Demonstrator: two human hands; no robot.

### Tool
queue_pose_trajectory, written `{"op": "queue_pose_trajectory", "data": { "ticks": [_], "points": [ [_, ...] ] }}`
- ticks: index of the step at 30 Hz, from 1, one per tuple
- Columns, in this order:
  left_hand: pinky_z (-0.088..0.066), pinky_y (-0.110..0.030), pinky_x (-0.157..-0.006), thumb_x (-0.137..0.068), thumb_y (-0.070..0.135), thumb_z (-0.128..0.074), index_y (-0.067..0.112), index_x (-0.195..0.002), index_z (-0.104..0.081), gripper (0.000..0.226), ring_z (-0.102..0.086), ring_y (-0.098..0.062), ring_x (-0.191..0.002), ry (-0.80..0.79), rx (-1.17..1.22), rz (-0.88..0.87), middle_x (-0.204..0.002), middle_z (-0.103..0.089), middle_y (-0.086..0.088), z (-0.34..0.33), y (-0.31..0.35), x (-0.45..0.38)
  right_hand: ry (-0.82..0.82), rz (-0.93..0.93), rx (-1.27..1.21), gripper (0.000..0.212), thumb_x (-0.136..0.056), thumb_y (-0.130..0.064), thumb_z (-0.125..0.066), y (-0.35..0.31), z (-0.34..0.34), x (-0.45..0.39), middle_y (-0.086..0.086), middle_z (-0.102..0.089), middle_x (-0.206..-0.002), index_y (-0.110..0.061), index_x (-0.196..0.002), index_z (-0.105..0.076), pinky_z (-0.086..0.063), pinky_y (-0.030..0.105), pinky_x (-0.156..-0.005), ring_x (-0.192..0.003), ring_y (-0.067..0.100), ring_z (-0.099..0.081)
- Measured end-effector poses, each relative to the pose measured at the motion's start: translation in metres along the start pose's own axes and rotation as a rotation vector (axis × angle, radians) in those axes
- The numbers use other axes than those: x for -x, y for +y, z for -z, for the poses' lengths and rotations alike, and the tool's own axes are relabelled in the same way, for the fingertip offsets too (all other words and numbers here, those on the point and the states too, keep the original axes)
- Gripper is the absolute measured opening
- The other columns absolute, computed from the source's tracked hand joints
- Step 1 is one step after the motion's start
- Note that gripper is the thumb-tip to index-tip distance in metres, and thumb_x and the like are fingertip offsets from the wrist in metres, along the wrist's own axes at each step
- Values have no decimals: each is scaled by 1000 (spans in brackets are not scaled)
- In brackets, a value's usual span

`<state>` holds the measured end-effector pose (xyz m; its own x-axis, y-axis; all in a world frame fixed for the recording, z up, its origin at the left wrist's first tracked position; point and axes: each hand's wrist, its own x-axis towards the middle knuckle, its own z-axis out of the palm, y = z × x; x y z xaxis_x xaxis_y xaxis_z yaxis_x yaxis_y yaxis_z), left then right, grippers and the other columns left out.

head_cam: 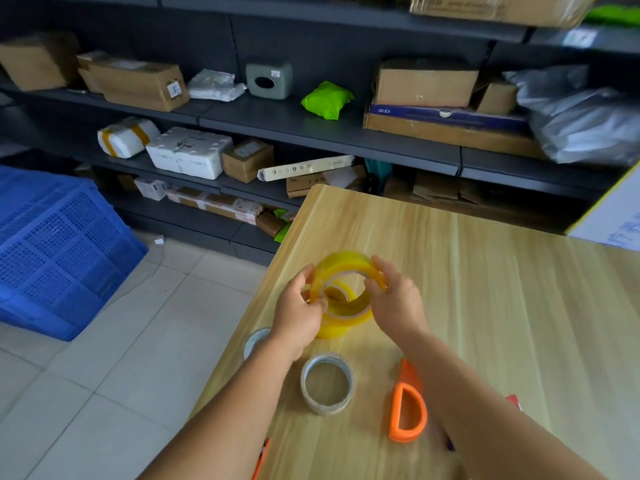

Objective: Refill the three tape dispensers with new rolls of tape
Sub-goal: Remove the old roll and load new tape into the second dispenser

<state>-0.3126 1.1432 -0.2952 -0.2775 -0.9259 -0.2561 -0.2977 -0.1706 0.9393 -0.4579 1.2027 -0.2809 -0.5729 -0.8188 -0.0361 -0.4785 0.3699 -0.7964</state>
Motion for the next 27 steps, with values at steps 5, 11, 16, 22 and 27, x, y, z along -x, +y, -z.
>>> {"op": "queue_pose_trajectory", "data": {
  "ticks": [5,11,16,22,27],
  "points": [
    [-47,-20,-81,-85,-6,-58,34,-129,-47,60,-53,-8,-113,-47,1,-52,-124,-56,12,-5,2,8,-7,-29,-115,57,-84,-21,-68,12,19,9,-3,-61,-121,-32,-137,-48,-46,23,-86,-98,8,-56],
    [-51,-30,-89,-83,-9,-58,37,-121,-48,61,-52,-11,-117,-77,-21,-119,-126,-55,8,-11,10,19,21,-6,-240,53,-83,-15,-69,22,31,25,-9,-56,-114,-35,-130,-53,-48,20,-87,-104,7,-60],
    [-54,-30,-88,-78,8,-71,36,-123,-54,56,-58,0,-105,-149,-8,-147,-116,-62,12,-12,18,28,43,-73,-339,40,-89,-21,-63,31,44,27,-7,-67,-109,-34,-127,-57,-51,22,-83,-100,4,-62],
    [-56,-34,-81,-78,38,-73,31,-109,-63,32,-65,-14,-95,-157,79,-27,-104,-69,1,-22,38,38,69,-193,-371,31,-98,-35,-46,38,55,32,-5,-69,-90,-22,-118,-66,-52,33,-81,-85,15,-62],
    [-52,-28,-56,-85,38,-66,20,-88,-67,19,-64,-19,-81,-129,194,231,-97,-67,-9,-26,43,43,16,-278,-454,33,-96,-46,-43,34,58,45,4,-67,-107,-27,-108,-66,-49,41,-92,-98,20,-60]
  ]
}}
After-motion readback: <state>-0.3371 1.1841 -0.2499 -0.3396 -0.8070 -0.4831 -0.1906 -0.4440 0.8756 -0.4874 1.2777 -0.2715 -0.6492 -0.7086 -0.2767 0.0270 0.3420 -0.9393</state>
